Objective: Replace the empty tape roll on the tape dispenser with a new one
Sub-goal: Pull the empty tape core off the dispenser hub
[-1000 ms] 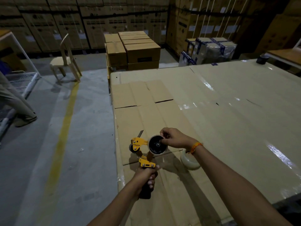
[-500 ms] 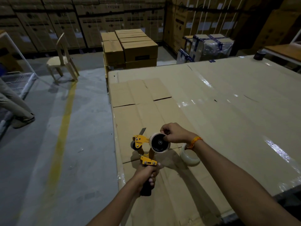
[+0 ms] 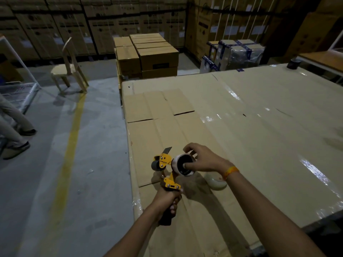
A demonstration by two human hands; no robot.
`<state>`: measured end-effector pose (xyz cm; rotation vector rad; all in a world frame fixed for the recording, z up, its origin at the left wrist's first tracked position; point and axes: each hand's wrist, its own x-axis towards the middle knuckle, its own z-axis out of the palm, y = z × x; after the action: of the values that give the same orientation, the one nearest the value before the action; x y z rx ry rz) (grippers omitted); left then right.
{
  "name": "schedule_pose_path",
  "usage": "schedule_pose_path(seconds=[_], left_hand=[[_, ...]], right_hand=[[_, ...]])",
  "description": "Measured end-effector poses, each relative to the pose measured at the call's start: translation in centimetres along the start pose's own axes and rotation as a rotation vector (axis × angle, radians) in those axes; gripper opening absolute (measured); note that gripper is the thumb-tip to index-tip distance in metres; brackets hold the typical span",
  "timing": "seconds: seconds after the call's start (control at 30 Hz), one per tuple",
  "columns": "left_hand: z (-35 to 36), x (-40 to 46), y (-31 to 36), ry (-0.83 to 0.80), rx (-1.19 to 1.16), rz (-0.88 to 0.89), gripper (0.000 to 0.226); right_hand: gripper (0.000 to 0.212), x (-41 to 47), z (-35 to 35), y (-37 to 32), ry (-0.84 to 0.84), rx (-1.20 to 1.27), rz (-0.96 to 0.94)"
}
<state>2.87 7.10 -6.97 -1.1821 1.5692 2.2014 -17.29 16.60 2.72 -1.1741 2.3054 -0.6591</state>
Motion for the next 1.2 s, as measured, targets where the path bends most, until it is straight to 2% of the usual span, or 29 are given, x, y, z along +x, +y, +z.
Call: schedule_pose_path(seconds=[0.07,0.13,0.2,0.3,0.4,0.5,0.67,0.77,0.9,1.03,1.1,1.13,1.2], left_hand=[[0.1,0.3,-0.2,0.022,0.000,0.006,0.031],[0.3,0.6,-0.3,0.046,-0.014,0.010,0.023],[0.3,0.7,-0.5,0.067,-0.018,0.004,0.031],[0.1,0.6,-0.5,0.089,-0.004,0.000,0.037],[0.0,0.6,0.2,0.108,-0.007,-0.062,0.030],[-0.1,0.8,0.9,0.073,-0.036,-0.098,0.013],[-0.6,1.4,0.7,-0.003,-0.010,-0.128,0.021],[-0.5,1.3,0.8,0.011,-0.021,-0.122,0.016],[-0.6,1.1,0.7,0.015,-0.018,-0.131,0.031],[-0.6,0.9,0.9,0.012,-0.012,-0.116,0.028],[-0.4,0.8,0.9,0.005,0.001,-0.116,0.027],[-0.3,0.8,0.9,0.011,0.003,-0.124,0.030],[-0.1,1.0,1.2,0.072,-0.005,-0.128,0.034]], right_hand=[[0.103,-1.2,2.1,-0.5,0.003,-0.101,-0.057],[0.114,-1.5,4.3,-1.0,0.056,-0.299,-0.118],[0.110,-1.0,5.7,-1.3,0.148,-0.451,-0.119],[0.092,-0.6,5.8,-1.9,0.214,-0.464,-0.115],[0.081,-0.4,5.4,-2.4,0.208,-0.499,-0.169],[0.077,-0.2,4.4,-2.7,0.159,-0.552,-0.246],[0.075,-0.6,3.3,-2.5,0.129,-0.589,-0.342],[0.073,-0.7,3.5,-2.4,0.189,-0.516,-0.281],[0.059,-1.0,5.2,-3.4,0.389,-0.294,-0.064],[0.074,-1.5,4.0,-2.7,0.229,-0.473,-0.232],[0.074,-1.8,3.3,-2.8,0.226,-0.498,-0.222],[0.072,-2.1,3.4,-3.1,0.256,-0.479,-0.179],[0.064,-3.0,3.9,-4.6,0.437,-0.331,-0.094]])
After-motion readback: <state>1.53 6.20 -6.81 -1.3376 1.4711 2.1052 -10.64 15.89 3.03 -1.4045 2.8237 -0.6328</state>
